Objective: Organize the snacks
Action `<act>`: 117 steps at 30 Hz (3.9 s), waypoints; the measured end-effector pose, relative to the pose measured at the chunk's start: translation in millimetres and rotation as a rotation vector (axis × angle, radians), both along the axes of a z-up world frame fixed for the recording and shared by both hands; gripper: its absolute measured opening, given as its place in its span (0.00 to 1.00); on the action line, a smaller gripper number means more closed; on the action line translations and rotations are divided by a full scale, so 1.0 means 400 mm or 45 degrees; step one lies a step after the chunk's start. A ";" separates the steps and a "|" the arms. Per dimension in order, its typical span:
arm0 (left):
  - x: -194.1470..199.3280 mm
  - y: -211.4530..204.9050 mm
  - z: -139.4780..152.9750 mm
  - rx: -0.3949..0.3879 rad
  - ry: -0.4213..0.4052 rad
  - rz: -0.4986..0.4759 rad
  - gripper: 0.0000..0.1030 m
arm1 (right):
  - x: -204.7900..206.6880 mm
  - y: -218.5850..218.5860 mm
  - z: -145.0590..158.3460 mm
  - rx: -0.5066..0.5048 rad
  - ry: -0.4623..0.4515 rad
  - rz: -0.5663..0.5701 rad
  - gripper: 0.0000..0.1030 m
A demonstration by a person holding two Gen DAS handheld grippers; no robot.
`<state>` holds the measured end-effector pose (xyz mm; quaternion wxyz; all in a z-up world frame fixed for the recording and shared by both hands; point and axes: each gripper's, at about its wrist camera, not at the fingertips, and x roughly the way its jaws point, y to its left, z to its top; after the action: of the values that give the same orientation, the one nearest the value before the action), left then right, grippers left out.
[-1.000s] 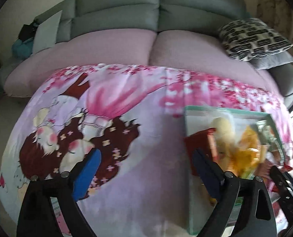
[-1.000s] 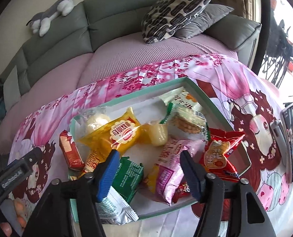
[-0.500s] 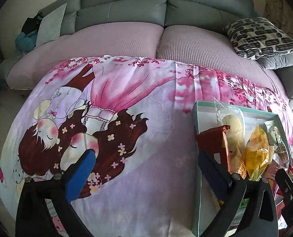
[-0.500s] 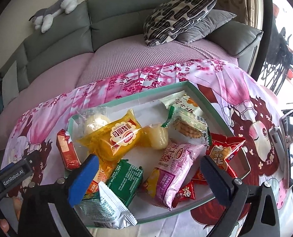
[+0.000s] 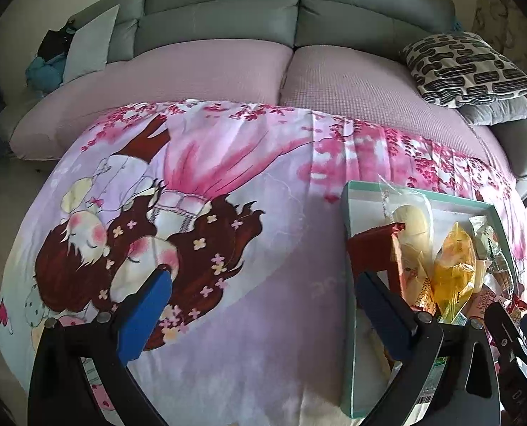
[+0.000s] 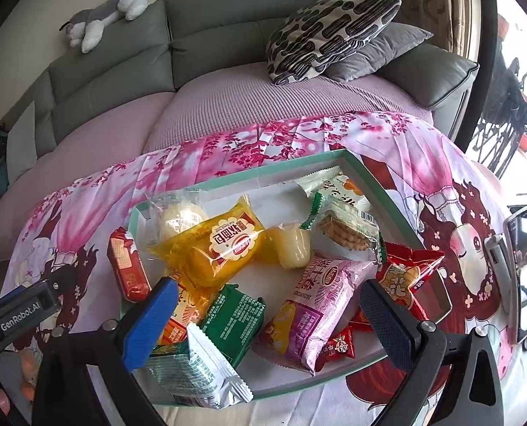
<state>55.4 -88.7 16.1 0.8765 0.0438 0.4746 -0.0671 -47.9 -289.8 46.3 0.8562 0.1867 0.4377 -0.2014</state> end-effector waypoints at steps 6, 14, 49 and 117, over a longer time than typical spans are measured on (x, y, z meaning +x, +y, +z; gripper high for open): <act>-0.031 0.045 0.020 -0.015 -0.020 0.010 1.00 | -0.029 0.024 0.031 -0.036 -0.028 -0.003 1.00; -0.132 0.110 0.010 0.009 0.001 -0.017 1.00 | -0.098 0.105 0.042 -0.079 -0.022 0.058 1.00; -0.171 0.168 -0.078 0.181 0.132 0.008 1.00 | -0.110 0.222 -0.041 -0.094 0.080 0.214 1.00; -0.168 0.162 -0.082 0.188 0.156 0.018 1.00 | -0.117 0.199 -0.055 -0.058 0.088 0.173 1.00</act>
<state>-11.8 -23.9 -16.7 0.8407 0.1005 0.5314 -0.0283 -94.7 -210.3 24.3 0.8562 0.1300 0.4740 -0.1593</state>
